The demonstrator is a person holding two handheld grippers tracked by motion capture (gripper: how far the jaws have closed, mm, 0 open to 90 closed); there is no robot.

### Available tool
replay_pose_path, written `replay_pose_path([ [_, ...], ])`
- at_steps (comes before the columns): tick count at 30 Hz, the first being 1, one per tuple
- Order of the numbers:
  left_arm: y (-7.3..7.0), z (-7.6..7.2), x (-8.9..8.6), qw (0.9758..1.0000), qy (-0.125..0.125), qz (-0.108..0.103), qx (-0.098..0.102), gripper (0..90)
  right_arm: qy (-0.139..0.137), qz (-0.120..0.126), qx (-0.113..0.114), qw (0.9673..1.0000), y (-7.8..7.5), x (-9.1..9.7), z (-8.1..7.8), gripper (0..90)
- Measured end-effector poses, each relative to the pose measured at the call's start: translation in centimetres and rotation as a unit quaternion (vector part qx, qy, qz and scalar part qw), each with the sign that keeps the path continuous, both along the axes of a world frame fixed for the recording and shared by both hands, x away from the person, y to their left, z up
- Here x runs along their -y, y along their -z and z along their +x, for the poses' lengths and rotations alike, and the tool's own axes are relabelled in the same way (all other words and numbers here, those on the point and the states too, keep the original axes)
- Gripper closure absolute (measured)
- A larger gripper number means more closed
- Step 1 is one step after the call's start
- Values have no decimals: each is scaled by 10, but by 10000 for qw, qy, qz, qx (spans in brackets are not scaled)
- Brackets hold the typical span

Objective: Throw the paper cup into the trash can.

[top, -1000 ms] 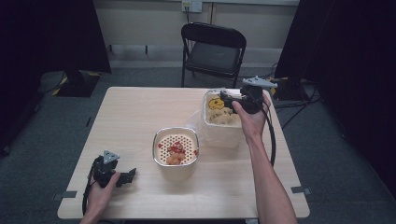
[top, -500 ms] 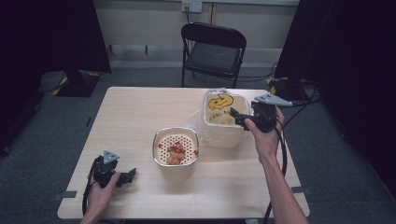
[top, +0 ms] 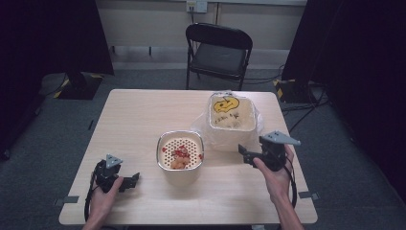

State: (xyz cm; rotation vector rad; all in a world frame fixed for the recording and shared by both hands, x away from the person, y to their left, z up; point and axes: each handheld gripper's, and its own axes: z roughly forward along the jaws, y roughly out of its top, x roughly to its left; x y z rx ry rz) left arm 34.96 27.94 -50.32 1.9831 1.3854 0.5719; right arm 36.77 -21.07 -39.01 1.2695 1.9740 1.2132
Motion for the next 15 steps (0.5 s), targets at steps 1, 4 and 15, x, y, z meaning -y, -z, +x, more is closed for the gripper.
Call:
replay_pose_path([
  [1, 0, 0, 0, 10000, 0, -2, 4, 0, -13, -40, -74, 10000, 8, 1, -3, 141],
  [4, 0, 0, 0, 10000, 0, 0, 1, 0, 14, -17, -330, 9995, 31, 6, -11, 141],
  [15, 0, 0, 0, 10000, 1, 0, 2, 0, 248, -422, -1154, 9921, 104, 24, -24, 142],
])
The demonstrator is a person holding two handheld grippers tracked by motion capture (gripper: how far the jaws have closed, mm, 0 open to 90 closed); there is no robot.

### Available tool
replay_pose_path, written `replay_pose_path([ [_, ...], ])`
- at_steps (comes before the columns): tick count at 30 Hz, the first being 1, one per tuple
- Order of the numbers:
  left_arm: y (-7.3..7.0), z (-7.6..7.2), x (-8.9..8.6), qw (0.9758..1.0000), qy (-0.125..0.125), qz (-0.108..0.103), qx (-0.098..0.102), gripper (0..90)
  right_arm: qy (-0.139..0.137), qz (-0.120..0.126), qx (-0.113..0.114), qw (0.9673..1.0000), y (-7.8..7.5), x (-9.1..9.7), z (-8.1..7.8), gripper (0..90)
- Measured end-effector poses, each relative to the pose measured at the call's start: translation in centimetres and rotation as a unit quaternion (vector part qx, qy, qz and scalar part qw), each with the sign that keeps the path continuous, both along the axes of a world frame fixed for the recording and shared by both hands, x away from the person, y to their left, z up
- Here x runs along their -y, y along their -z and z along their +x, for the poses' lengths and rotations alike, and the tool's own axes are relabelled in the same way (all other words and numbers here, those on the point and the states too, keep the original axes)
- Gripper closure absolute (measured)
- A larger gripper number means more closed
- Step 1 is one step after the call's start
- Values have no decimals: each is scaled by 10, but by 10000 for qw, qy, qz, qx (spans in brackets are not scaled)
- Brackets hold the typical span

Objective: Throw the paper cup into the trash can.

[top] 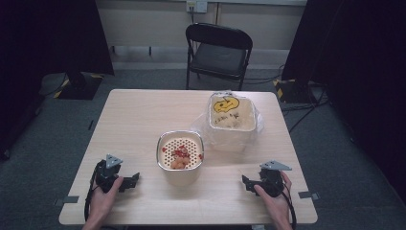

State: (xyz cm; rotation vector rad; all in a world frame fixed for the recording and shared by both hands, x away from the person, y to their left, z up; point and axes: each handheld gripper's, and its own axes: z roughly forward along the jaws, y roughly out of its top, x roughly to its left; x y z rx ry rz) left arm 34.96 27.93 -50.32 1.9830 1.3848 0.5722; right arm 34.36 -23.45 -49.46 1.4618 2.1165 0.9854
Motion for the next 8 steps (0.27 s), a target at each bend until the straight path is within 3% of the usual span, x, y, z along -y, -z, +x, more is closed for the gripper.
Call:
replay_pose_path([
  [4, 0, 0, 0, 10000, 0, 0, 0, 0, 92, -84, 88, 9999, 3, 0, -2, 131],
  [6, 0, 0, 0, 10000, 4, 2, 1, 0, 30, -361, 175, 9992, 5, -5, -3, 125],
  [8, 0, 0, 0, 10000, 3, 2, 1, 0, 46, -393, 184, 9990, 5, -6, -4, 124],
])
